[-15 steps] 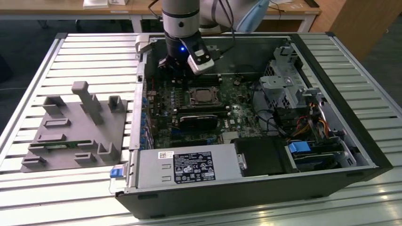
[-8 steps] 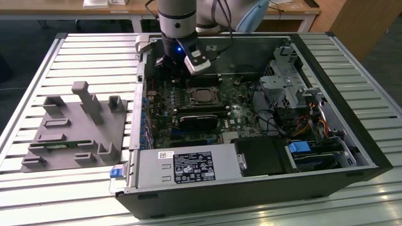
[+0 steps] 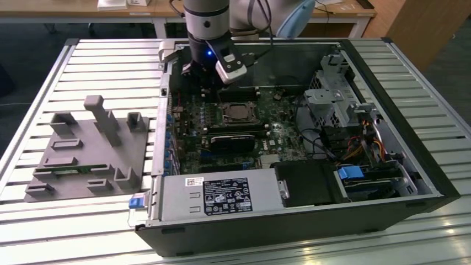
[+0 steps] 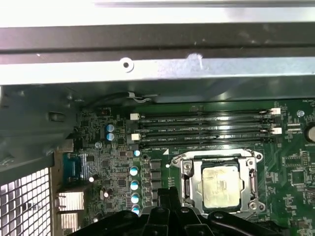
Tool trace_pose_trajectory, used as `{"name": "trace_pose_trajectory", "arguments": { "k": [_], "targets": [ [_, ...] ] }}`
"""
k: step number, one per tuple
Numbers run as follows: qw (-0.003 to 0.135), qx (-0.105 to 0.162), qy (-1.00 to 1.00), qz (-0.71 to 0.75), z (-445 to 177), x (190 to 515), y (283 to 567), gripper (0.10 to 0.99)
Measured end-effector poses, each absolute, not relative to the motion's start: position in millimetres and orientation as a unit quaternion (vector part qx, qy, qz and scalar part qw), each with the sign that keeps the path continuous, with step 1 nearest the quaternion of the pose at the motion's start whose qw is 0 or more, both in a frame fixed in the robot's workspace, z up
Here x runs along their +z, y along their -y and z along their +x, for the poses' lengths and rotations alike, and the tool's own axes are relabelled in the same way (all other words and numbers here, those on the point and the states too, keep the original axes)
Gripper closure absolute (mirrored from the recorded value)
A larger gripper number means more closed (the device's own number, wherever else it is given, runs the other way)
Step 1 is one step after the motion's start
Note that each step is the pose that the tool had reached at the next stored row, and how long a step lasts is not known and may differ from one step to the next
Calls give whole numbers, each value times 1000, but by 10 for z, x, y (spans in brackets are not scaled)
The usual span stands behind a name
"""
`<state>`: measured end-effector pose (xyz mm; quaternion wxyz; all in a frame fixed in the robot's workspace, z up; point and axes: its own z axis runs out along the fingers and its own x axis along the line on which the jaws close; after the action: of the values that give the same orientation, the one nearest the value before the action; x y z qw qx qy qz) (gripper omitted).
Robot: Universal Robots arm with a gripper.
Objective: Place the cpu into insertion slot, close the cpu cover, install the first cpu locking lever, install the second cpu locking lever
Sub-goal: 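Install the first cpu locking lever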
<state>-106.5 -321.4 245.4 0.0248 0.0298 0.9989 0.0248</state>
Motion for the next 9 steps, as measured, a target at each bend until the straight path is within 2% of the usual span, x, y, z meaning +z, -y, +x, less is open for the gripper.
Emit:
{"name": "trace_pose_trajectory", "arguments": {
  "k": [9],
  "targets": [
    [24, 65, -997, 31, -1130, 2455, 3215, 984]
  ]
}}
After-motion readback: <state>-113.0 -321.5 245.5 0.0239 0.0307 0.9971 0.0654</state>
